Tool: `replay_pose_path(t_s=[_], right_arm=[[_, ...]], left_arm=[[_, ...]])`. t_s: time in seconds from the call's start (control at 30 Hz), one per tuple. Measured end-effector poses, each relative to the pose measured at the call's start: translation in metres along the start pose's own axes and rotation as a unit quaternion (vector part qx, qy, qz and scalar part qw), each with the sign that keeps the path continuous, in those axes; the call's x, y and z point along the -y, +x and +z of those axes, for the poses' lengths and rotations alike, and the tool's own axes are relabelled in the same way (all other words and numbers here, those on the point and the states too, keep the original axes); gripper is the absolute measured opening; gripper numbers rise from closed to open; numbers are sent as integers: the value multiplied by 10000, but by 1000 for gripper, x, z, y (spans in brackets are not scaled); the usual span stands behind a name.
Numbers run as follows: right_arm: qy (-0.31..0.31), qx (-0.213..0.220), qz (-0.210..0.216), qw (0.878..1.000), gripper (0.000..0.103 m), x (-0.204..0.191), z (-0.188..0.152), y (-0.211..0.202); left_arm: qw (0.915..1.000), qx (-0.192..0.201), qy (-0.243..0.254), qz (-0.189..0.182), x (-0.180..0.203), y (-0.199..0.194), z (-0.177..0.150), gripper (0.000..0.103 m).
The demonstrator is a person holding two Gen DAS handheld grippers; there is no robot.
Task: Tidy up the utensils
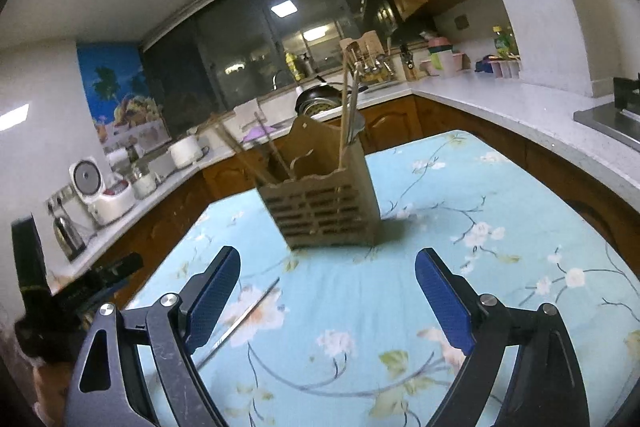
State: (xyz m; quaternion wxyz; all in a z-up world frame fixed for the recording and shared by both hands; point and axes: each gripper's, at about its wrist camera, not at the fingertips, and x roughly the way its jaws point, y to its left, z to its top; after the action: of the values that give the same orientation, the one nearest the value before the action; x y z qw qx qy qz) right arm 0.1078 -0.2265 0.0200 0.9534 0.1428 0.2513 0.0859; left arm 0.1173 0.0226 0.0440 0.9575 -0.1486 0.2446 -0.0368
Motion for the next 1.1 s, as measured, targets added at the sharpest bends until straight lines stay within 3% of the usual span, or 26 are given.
replay_pose_path(t_s=[0.1, 0.17, 0.23, 0.33, 0.73, 1.1], right_arm=[[-169, 97, 53, 9998, 91, -10, 9, -13], [-373, 399, 19, 9985, 94, -19, 18, -31], [-550, 720, -73, 9959, 103, -26, 19, -48], [-860, 1066, -254, 9902, 103, -32, 6, -66], [-1087, 965, -559, 9878, 103, -21, -56, -78], [-1213, 1056, -465, 9859, 103, -21, -67, -88]], left_arm=[[9999, 118, 56, -36, 2, -17, -4, 83], [9994, 306, 92, -114, 3, -34, -5, 92], [9985, 507, 162, -90, 0, -45, -10, 102], [9965, 778, 308, 8, 1, -65, -26, 102], [9922, 790, 881, 400, 2, -97, -100, 102], [9893, 849, 1084, 477, 1, -108, -108, 102]])
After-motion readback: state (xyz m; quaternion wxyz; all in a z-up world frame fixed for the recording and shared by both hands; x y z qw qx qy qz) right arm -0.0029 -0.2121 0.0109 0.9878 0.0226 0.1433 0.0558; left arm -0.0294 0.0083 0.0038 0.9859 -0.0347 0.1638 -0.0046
